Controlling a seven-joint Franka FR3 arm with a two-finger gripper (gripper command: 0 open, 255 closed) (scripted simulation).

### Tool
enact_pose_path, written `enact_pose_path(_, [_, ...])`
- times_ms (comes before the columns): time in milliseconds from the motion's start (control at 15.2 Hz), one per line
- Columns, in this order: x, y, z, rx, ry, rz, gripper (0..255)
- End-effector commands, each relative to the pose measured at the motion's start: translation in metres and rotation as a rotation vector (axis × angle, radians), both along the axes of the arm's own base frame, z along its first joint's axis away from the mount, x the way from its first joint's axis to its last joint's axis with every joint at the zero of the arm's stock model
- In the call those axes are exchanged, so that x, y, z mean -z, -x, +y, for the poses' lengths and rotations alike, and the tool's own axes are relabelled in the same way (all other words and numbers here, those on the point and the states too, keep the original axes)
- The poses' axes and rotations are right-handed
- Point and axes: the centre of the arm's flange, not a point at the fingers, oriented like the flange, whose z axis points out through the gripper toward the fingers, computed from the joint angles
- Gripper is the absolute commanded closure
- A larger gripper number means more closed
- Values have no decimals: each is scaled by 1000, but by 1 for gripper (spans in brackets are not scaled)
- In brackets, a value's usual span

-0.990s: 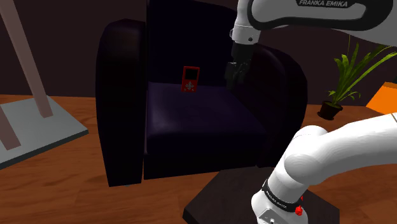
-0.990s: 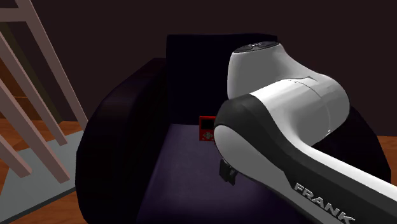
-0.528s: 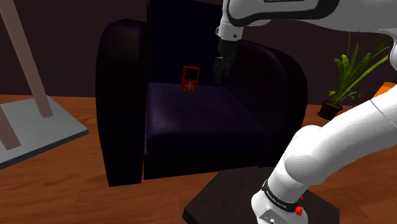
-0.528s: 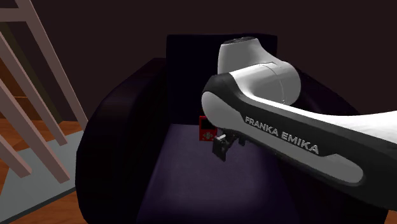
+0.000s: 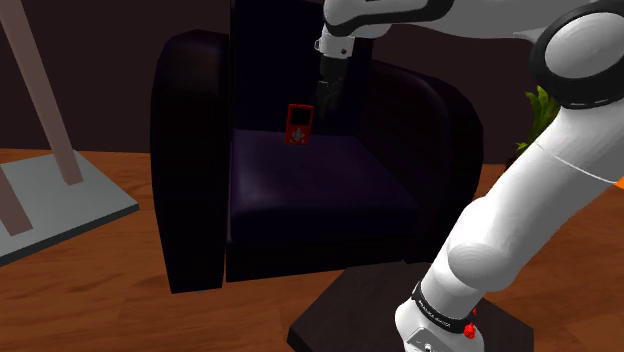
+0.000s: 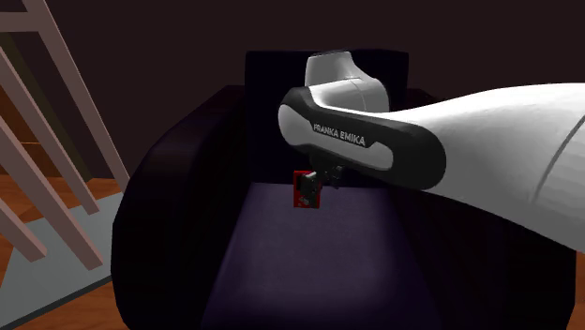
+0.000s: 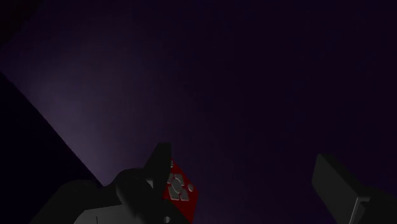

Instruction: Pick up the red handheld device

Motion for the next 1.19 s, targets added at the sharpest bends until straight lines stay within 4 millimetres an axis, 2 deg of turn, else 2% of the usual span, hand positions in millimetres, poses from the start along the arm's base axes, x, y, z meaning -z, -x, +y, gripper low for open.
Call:
enact_pose_path(0, [1,-29,-4,-36,-8,1,0])
enact_pose_path(660, [7,-160,-14,-205,-49,3,0])
enact_pose_path(726, [8,-166,-14,-213,-51,3,0])
enact_pose_path(1122, [39,-166,-14,-213,-51,3,0])
